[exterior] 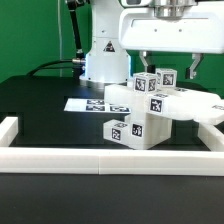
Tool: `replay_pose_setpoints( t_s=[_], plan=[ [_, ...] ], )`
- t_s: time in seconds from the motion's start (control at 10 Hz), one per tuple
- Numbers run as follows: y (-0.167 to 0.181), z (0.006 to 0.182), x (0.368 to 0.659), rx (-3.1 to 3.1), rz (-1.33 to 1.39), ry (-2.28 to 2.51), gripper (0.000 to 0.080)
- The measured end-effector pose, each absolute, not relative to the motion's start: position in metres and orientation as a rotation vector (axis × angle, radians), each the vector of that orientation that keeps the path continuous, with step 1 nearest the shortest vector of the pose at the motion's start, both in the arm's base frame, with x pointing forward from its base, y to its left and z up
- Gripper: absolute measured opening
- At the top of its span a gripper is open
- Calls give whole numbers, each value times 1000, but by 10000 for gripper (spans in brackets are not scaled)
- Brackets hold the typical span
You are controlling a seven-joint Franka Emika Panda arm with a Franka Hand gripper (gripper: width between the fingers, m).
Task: Assemble chair
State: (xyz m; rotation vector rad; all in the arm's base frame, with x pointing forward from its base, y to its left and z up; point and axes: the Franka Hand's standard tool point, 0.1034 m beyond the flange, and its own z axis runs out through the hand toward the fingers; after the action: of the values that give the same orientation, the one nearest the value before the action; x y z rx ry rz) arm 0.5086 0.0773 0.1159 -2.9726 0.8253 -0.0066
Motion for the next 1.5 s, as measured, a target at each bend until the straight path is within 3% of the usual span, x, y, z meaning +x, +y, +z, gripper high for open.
replay_pose_setpoints(
  t_s=[1.0, 1.1, 1.2, 1.3, 1.4, 1.5],
  plan=[
    [71, 116, 509, -3095, -32, -130, 649],
    [71, 116, 509, -3095, -32, -130, 544],
    [71, 116, 509, -3095, -32, -129, 387],
    [71, 116, 509, -3096, -31, -99, 387],
    [71, 116, 509, -3096, -30, -41, 286],
    [71, 116, 509, -3095, -28, 70, 287]
  ],
)
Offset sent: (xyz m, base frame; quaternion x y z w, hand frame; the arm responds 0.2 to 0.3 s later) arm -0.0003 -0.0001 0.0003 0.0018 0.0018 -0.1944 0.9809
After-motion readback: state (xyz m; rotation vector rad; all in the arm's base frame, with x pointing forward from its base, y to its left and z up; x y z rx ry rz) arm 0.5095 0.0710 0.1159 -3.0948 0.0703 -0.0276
